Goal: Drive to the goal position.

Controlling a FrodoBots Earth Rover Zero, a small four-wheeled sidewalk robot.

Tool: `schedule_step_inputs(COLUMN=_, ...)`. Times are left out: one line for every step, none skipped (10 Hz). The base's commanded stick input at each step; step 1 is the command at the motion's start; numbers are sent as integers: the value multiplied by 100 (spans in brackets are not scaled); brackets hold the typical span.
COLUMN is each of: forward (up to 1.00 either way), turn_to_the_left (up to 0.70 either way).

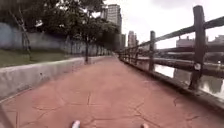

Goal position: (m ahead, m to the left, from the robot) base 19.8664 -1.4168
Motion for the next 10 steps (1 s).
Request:
schedule_step_inputs(forward=70, turn_to_the_left=3)
schedule_step_inputs(forward=70, turn_to_the_left=2)
schedule_step_inputs(forward=70, turn_to_the_left=2)
schedule_step_inputs(forward=70, turn_to_the_left=3)
schedule_step_inputs(forward=70, turn_to_the_left=3)
schedule_step_inputs(forward=70, turn_to_the_left=3)
schedule_step_inputs(forward=70, turn_to_the_left=2)
schedule_step_inputs(forward=70, turn_to_the_left=2)
schedule_step_inputs(forward=70, turn_to_the_left=2)
schedule_step_inputs(forward=70, turn_to_the_left=2)
